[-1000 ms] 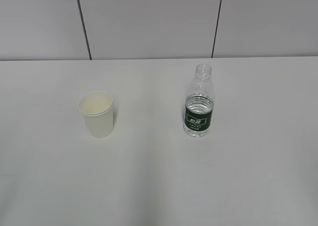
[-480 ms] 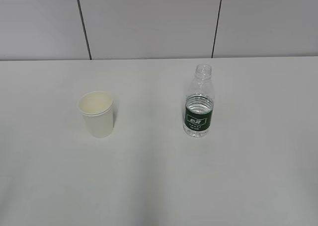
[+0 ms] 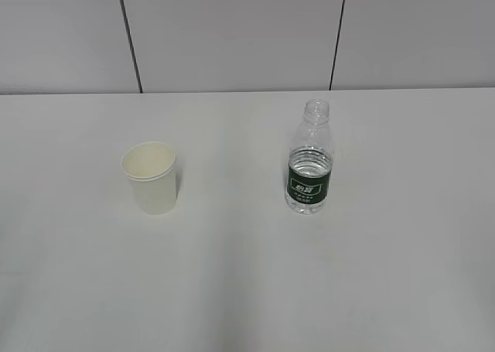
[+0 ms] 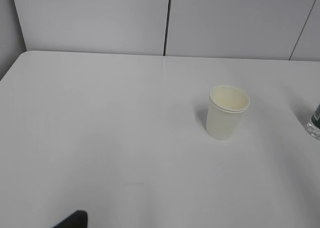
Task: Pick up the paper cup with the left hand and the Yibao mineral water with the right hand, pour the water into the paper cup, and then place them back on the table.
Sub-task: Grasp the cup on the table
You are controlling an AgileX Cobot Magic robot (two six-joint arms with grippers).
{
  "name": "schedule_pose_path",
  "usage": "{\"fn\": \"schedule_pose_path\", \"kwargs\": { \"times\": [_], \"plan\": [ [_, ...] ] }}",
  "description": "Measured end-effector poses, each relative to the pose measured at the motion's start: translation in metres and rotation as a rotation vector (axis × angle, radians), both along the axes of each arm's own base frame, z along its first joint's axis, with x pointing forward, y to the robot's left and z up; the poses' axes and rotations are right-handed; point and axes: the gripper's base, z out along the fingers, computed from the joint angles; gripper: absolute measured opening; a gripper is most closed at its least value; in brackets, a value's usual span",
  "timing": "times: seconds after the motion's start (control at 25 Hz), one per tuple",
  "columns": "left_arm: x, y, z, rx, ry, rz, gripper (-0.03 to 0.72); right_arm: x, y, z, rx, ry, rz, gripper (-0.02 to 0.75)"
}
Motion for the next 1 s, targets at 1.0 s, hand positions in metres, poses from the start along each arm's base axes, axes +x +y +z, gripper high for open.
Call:
{"fn": "schedule_pose_path", "kwargs": {
  "times": [1.0],
  "plan": [
    [0.04,-0.001,0.04,-0.025,-0.37,0.027,0.561,0.0,0.0,0.0,0.0,0.0,0.0,0.549]
  ]
}}
